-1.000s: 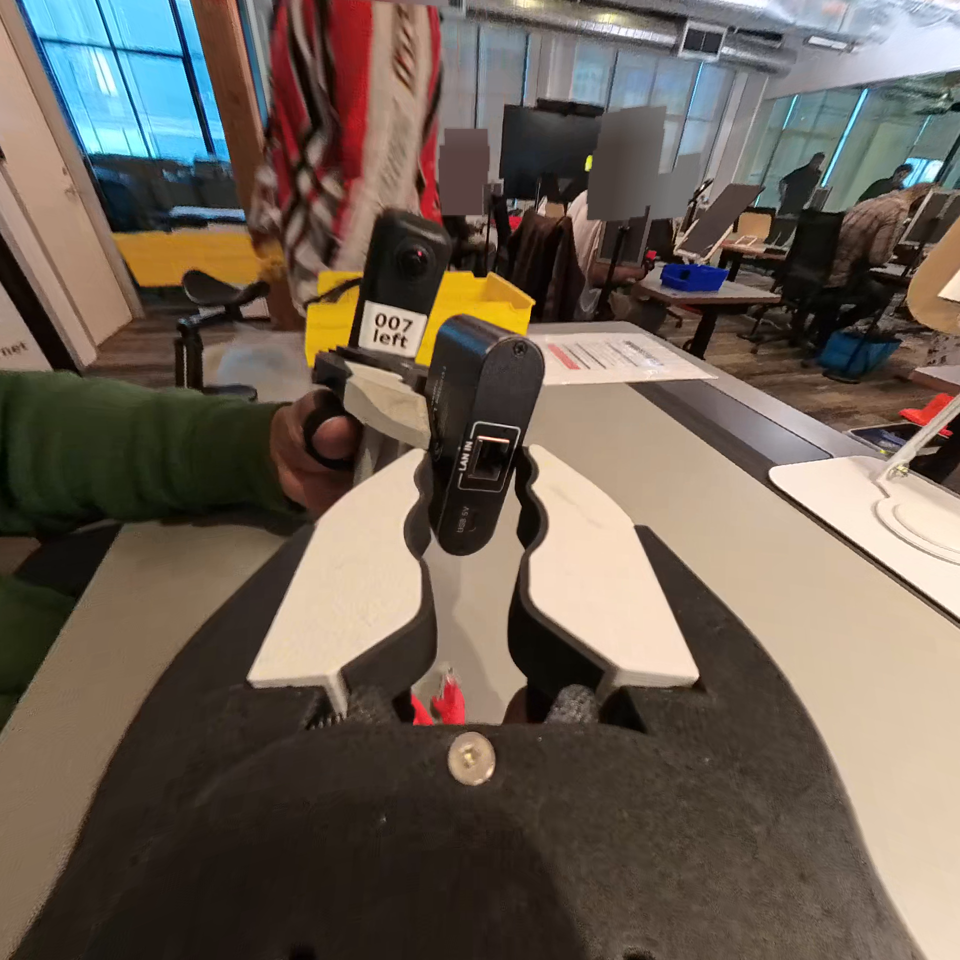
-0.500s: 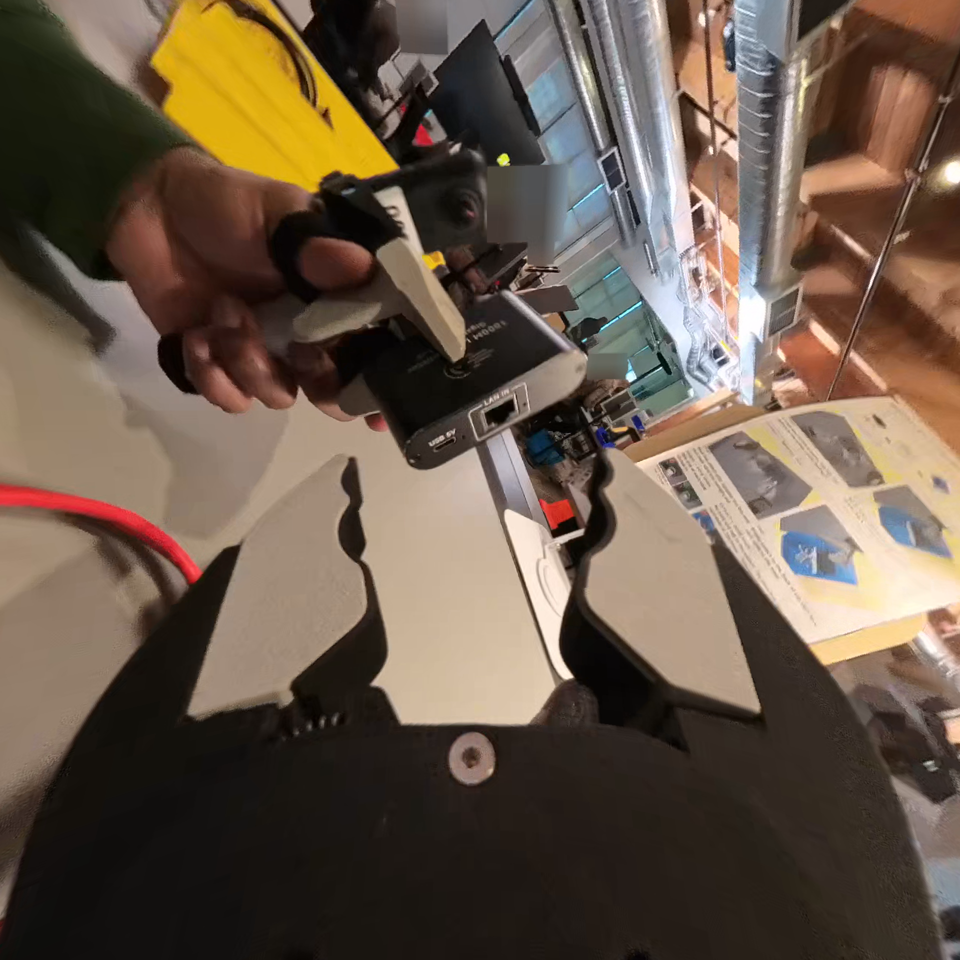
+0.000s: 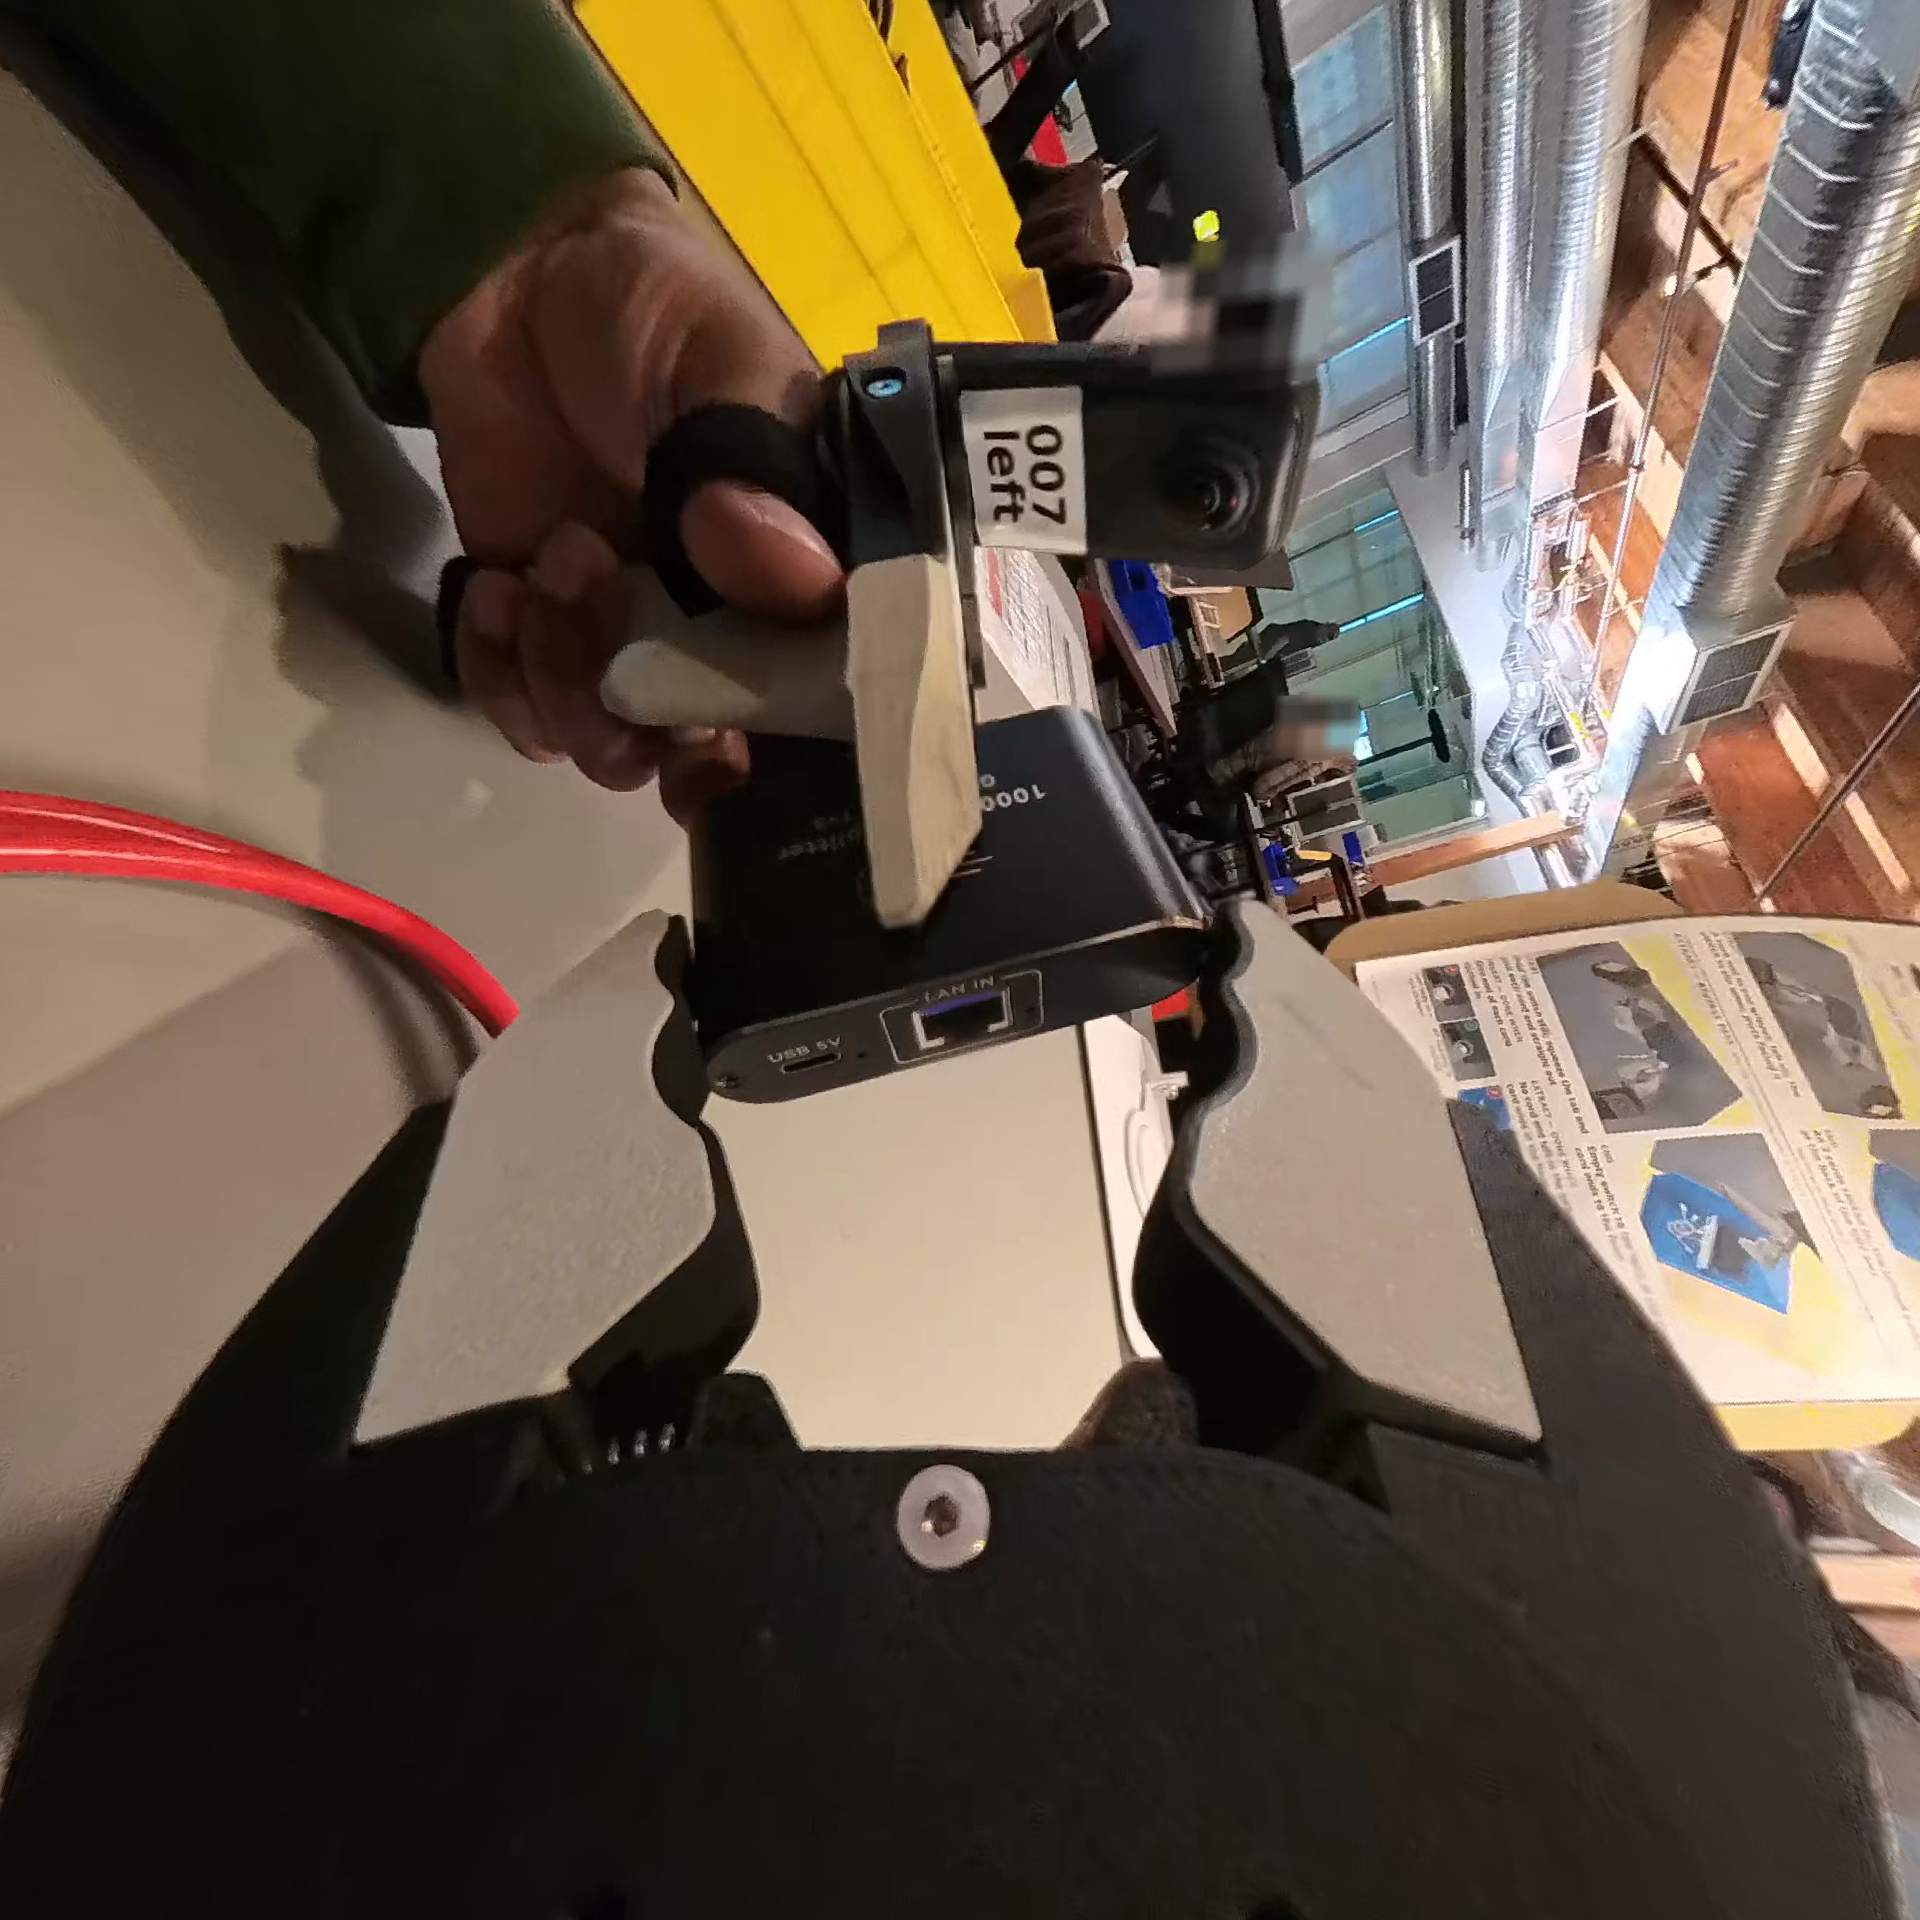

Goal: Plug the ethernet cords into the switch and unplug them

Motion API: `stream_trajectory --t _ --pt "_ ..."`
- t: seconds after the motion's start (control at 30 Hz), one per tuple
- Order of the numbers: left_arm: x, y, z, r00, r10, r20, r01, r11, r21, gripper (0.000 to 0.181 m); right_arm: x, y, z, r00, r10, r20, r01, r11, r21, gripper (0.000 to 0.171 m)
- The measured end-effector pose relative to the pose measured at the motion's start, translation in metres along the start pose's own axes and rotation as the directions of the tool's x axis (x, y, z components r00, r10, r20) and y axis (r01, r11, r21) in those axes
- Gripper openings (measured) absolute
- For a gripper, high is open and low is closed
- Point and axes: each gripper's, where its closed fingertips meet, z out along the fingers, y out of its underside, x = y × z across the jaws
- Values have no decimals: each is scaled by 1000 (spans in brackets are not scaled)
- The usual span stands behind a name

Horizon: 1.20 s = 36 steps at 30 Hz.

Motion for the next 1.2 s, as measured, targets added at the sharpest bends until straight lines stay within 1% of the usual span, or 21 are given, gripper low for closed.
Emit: stream_trajectory --t 0.3,0.4,0.5,0.57,0.63,0.73,0.8,0.83,0.87,0.93,1.0,1.03,1.07,1.13,1.2 --pt "-1 -9 -3 998 50 29 -51 998 40 26 7 -1 3 998 -4 -65 3 1000 -15 93" --pt "-9 -12 -7 985 123 120 -125 992 15 26 8 5 5 997 23 -68 -25 999 -35 91" --pt "-23 -22 -23 955 182 234 -190 982 14 26 10 17 1 986 166 -17 -167 985 -53 77" --pt "-31 -25 -35 937 193 293 -202 979 0 26 7 35 1 942 335 36 -330 938 -109 70" --pt "-38 -24 -43 932 170 321 -176 984 -9 26 -4 54 4 868 486 98 -461 864 -205 66" --pt "-48 -19 -48 930 114 348 -114 993 -21 25 -21 64 6 758 628 175 -571 769 -286 61" --pt "-52 -14 -48 932 67 356 -60 998 -32 25 -36 61 4 642 723 255 -637 688 -347 61" --pt "-54 -10 -48 932 43 361 -30 999 -41 25 -42 61 3 609 744 274 -644 666 -378 60" --pt "-56 -7 -48 931 22 365 -5 999 -47 25 -46 64 3 602 749 276 -637 659 -401 59" --pt "-57 -4 -46 934 -24 357 39 999 -36 25 -49 68 5 607 750 264 -630 656 -415 59" --pt "-54 -9 -44 945 -57 323 56 998 15 26 -41 61 11 606 756 250 -666 653 -360 59" --pt "-51 -13 -43 949 -72 306 61 997 44 26 -31 55 17 638 738 220 -676 674 -298 65" --pt "-49 -17 -42 953 -82 291 63 995 73 25 -22 52 21 701 693 171 -652 719 -241 70" --pt "-44 -25 -41 960 -94 264 62 990 126 25 -12 43 26 828 553 91 -534 828 -173 79" --pt "-40 -32 -41 966 -102 236 62 983 170 25 -3 38 31 917 399 -13 -396 906 -149 84"
